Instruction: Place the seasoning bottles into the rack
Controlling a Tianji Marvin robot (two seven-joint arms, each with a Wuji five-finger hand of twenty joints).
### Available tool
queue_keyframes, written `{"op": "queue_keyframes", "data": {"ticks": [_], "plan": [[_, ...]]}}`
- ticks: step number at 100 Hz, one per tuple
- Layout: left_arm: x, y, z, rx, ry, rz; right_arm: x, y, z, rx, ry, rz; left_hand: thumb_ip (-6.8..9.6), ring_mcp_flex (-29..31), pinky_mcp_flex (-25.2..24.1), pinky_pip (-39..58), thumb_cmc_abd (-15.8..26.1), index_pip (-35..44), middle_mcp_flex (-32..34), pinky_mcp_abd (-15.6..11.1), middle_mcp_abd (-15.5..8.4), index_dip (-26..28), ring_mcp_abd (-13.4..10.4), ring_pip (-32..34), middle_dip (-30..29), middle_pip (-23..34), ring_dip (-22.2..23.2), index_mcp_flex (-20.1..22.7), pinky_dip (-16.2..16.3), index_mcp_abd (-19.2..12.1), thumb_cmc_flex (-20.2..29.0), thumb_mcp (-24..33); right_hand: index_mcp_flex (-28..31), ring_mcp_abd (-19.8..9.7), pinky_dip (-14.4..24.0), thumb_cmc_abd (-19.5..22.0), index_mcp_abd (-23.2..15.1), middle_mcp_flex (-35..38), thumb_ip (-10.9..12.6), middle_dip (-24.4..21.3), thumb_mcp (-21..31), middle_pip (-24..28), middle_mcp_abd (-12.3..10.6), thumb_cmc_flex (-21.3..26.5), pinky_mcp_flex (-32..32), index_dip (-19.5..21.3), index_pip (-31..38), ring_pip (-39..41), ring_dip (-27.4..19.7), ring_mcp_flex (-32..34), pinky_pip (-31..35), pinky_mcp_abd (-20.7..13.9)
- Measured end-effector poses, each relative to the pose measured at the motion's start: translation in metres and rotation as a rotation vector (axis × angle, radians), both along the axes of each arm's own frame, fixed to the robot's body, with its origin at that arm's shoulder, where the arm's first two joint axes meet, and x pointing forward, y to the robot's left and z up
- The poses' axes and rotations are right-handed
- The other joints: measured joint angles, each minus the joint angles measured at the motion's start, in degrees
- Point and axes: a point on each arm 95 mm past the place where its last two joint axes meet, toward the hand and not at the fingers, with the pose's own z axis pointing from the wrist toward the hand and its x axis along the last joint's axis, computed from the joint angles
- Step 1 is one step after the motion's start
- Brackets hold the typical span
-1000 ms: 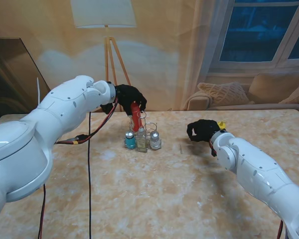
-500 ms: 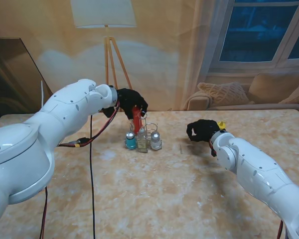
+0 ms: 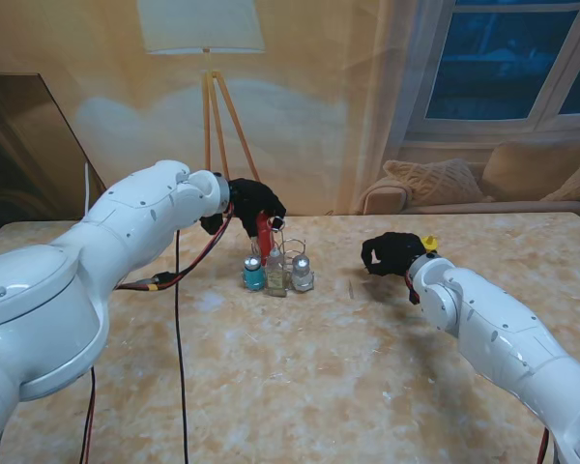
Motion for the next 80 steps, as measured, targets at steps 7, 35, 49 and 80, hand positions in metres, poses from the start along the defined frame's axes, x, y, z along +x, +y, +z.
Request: {"op": "queue_keyframes", "data": {"ticks": [7,35,49,80], "plan": [[-0.0003,0.0001,-0.0014,0.002,0.0,0.004,0.0,-0.0001,-0.0003,0.0,0.0,0.0,0.0,-1.13,-1.36,-1.4,1.79,-3.51,-1.44,0.27,0.08,1.11,0.11,-1.6,-3.37,1.86,-3.79,0.0,-0.35,1.74,-2.78,2.88,0.0,0.0,0.0,0.0,0.0,0.0,0.0,0.0,0.0,0.0,0.0,0.0,0.0,0.0,0.0,0.0,0.0,0.0,0.0,0.0],[-0.0015,0.0008,-0.0064,0.012,0.006,0.024,-0.0003,0.0004,-0.0007,-0.001,0.0,0.003,5.72,-8.44,-7.47,-3.88,9.11,-13.01,-6.62,2.51,0.49,3.18,1.67,-6.23,-6.92,-0.63,-10.81,0.1,-3.09,6.5,-11.33,11.67,0.0,-0.01,0.0,0.0,0.0,0.0,0.0,0.0,0.0,0.0,-0.01,0.0,0.0,0.0,0.0,0.0,0.0,0.0,0.0,0.0],[-0.0023,0.0008,-0.0086,0.014,0.008,0.026,-0.0003,0.0004,-0.0007,0.0,-0.001,0.003,5.72,-13.25,-11.56,-5.54,9.92,-17.4,-9.73,4.86,1.33,2.56,2.83,-8.78,-9.17,-4.04,-13.65,-1.72,-4.54,7.89,-12.35,11.67,0.0,-0.01,0.0,0.0,0.0,0.0,0.0,0.0,0.0,0.0,-0.01,0.0,0.0,0.0,0.0,0.0,0.0,0.0,0.0,0.0],[-0.0054,-0.0029,-0.006,0.009,0.002,0.028,-0.0008,0.0008,-0.0007,-0.001,-0.002,0.005,6.39,-22.79,-19.18,-8.32,13.6,-26.08,-19.3,8.27,3.46,-0.37,7.4,-12.01,-13.88,-10.28,-18.57,-8.66,-5.88,7.93,-16.44,9.05,0.0,-0.01,0.0,0.0,0.0,0.0,0.0,0.0,0.11,0.0,-0.03,0.0,0.0,0.0,0.0,0.0,0.0,0.0,0.0,0.0]]}}
